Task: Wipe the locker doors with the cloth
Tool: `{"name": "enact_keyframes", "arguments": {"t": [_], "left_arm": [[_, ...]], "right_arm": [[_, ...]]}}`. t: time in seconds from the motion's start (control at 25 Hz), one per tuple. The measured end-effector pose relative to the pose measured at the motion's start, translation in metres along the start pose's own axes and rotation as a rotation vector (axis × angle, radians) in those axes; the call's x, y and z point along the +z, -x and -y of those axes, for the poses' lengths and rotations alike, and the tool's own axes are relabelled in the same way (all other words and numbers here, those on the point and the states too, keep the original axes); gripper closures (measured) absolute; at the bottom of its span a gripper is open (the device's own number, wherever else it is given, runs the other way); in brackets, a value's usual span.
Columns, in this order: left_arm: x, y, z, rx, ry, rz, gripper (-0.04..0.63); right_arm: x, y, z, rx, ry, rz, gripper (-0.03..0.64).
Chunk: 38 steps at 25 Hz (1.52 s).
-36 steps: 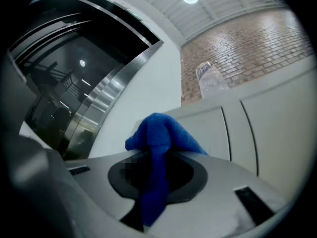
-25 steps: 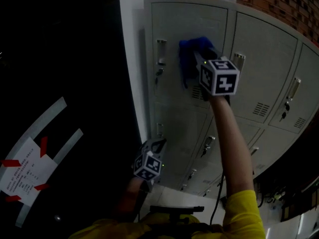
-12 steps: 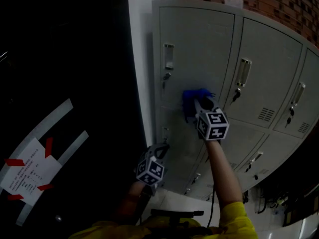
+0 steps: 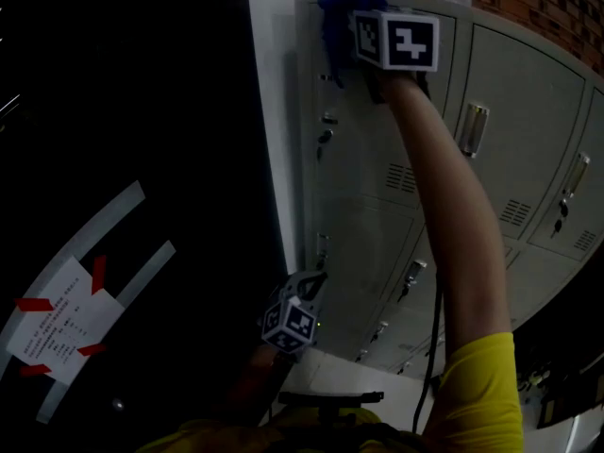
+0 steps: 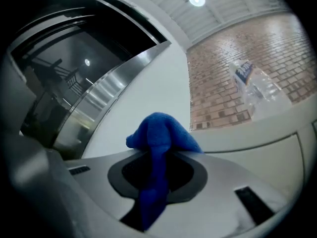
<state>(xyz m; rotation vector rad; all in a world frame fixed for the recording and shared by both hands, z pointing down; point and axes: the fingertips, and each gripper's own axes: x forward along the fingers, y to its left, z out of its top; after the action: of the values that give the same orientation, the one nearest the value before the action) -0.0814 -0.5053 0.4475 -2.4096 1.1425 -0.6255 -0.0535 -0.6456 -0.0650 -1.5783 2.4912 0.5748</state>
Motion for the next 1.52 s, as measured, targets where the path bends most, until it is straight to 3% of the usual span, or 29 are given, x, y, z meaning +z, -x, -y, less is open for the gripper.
{"name": "enact_keyframes", "arguments": {"t": [0.16,0.28,0.4,0.52,0.64,0.88,1.0,1.12,1.28,1.36,1.52], "left_arm": [[-0.007,0.008,-0.010,0.037,0.016,-0.004,0.601],[-0.010,0.011,-0.012,0.038,0.020,-0.005,0.601],[-0.014,0.010,-0.009,0.026,0.021,-0.013,0.601],[-0.015,0.008,-0.004,0.013,0.021,-0.016,0.601],[-0.013,0.007,0.001,0.006,0.016,-0.016,0.601],[-0.007,0.007,0.010,-0.017,0.001,-0.014,0.601],[-0.007,0.012,0.009,-0.015,-0.001,-0.017,0.601],[-0.009,0.013,0.003,-0.006,-0.004,-0.015,0.601],[-0.013,0.019,-0.002,0.012,0.011,-0.007,0.601],[-0.015,0.022,-0.004,0.018,0.020,-0.018,0.601],[-0.019,0.021,-0.006,0.013,0.018,-0.023,0.601]], "right_arm": [[-0.079,0.028,-0.018,0.020,-0.007,-0.036,0.545],[-0.187,0.074,-0.032,0.023,-0.011,-0.068,0.545],[-0.307,0.115,-0.056,0.031,-0.027,-0.183,0.545],[-0.370,0.130,-0.078,0.052,-0.047,-0.284,0.545],[-0.345,0.116,-0.074,0.063,-0.082,-0.245,0.546],[-0.126,0.044,-0.034,0.047,-0.005,0.013,0.545],[-0.056,0.000,-0.032,0.073,-0.052,0.007,0.545],[-0.015,-0.028,-0.034,0.035,-0.036,-0.029,0.545],[-0.029,-0.036,-0.048,0.035,0.004,-0.064,0.545],[-0.061,-0.025,-0.056,0.055,0.020,-0.074,0.543],[-0.132,0.013,-0.059,0.078,-0.048,-0.048,0.545]]}}
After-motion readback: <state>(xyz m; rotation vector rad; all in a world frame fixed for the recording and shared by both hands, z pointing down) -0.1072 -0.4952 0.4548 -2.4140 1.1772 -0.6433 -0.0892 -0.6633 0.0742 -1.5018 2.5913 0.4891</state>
